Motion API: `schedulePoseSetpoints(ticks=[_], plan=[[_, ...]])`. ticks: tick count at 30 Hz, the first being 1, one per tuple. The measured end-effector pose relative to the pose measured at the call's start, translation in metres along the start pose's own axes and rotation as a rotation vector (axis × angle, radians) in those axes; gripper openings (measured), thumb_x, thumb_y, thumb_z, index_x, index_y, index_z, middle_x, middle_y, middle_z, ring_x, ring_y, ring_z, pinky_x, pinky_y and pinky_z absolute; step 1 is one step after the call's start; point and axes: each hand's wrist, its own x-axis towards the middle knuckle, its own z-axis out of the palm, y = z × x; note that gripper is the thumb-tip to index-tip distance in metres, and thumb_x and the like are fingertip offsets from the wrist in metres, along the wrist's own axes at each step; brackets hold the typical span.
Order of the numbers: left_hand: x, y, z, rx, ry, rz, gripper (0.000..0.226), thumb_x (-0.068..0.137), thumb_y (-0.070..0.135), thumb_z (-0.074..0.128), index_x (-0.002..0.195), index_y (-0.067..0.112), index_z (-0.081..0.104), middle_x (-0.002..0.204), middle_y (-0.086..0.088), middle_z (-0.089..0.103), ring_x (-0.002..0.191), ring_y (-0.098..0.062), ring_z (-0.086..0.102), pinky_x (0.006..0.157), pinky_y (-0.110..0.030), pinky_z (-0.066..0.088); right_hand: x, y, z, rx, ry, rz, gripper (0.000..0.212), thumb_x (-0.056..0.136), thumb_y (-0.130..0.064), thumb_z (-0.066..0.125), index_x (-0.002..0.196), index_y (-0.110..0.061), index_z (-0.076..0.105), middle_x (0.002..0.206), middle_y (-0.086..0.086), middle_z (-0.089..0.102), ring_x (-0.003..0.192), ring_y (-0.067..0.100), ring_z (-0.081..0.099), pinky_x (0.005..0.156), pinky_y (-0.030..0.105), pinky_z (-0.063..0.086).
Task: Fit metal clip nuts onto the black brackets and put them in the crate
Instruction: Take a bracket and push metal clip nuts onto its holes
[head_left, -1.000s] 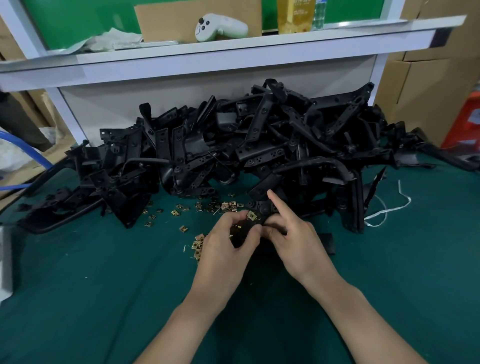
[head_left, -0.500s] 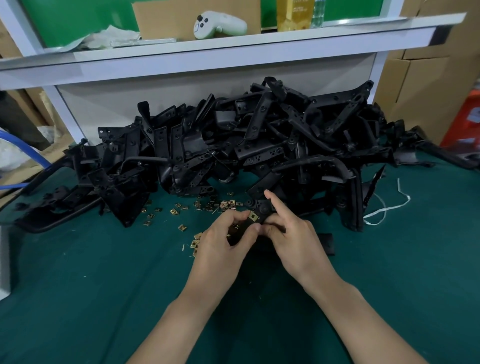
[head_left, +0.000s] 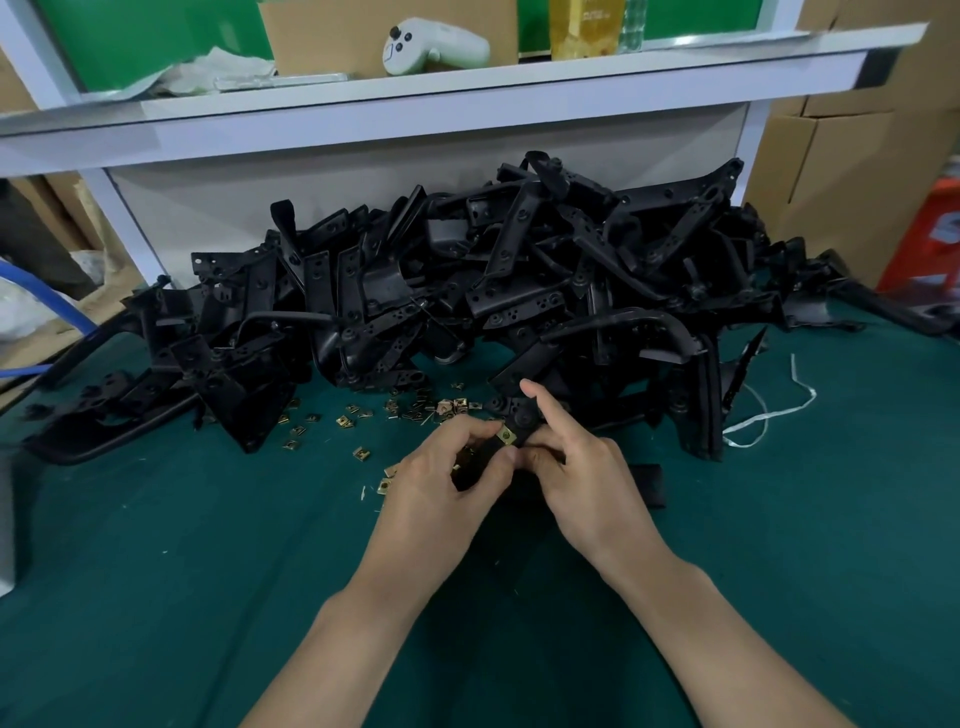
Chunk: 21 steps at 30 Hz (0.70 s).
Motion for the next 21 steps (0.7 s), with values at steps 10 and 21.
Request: schedulePoseSetpoints(ticks=[10, 21], plan=[[0.000, -0.016, -0.027, 0.558, -0.007, -0.216, 0.060, 0.100, 0.059, 0.027, 0.149, 0.025, 0.040, 0.146, 0.003, 0.048, 0.135, -0.022, 0.039, 0.113, -0.041, 0.030, 0.006, 0.005, -0.015, 0.057, 0.040, 0.069, 0.065, 0.098, -0.026, 0.065, 0.155, -0.036, 0.034, 0.094, -0.032, 0.068, 0.089, -0.008, 0.061, 0.082, 0.004, 0.037], [0.007, -0.029, -0.021, 0.784, -0.073, -0.064, 0.033, 0.102, 0.049, 0.048, 0.122, 0.030, 0.064, 0.118, 0.008, 0.058, 0.109, -0.019, 0.053, 0.096, -0.035, 0.040, 0.007, 0.009, -0.016, 0.031, 0.049, 0.103, 0.067, 0.100, -0.025, 0.062, 0.157, -0.035, 0.029, 0.092, -0.033, 0.067, 0.062, 0.001, 0.056, 0.070, 0.010, 0.041]])
